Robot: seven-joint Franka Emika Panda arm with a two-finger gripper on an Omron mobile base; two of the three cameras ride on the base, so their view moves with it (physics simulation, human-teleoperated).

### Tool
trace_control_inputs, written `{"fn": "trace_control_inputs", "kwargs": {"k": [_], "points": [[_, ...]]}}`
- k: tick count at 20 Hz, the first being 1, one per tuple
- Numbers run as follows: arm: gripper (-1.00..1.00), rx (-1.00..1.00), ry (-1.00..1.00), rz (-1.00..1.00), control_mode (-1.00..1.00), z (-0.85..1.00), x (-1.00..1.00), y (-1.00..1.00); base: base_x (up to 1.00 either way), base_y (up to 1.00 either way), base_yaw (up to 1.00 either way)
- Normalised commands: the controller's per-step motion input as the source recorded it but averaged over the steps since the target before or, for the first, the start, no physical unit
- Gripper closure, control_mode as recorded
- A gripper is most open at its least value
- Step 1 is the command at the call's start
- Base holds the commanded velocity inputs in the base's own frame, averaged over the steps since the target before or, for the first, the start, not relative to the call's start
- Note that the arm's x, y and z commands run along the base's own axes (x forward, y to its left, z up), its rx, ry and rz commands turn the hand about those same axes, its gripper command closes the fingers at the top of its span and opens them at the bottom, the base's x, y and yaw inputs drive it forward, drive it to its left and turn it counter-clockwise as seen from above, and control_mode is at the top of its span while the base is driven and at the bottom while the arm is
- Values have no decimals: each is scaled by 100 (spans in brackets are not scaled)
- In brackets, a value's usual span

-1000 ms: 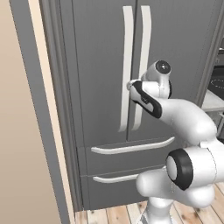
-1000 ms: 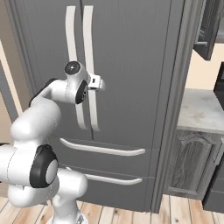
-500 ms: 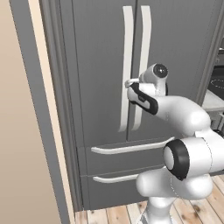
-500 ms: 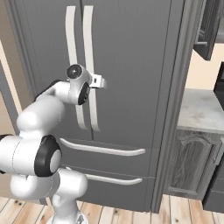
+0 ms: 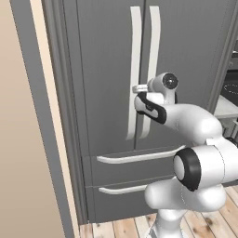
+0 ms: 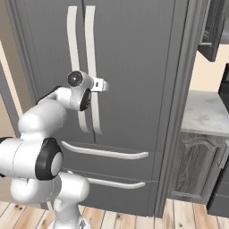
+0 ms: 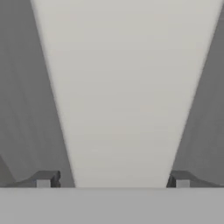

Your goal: There is a bowl on the dining counter. Grab a lemon wedge from the fridge and place it in the bowl. Then get the liquor bottle and glass cup from the cabinet and place them next to the bowl.

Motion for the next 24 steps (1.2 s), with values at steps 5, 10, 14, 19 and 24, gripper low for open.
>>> {"fn": "trace_control_inputs", "kwargs": {"k": [5, 10, 14, 19, 24], "points": [[100, 0, 1, 0, -100, -4, 17, 0, 0, 0, 0], [100, 0, -1, -2, -100, -1, -17, -6, 0, 0, 0], [100, 0, -4, -15, -100, 5, -85, -28, 0, 0, 0], [100, 0, -4, -15, -100, 25, -100, -43, 0, 0, 0], [100, 0, 0, -10, -100, 43, -100, -63, 0, 0, 0]]}}
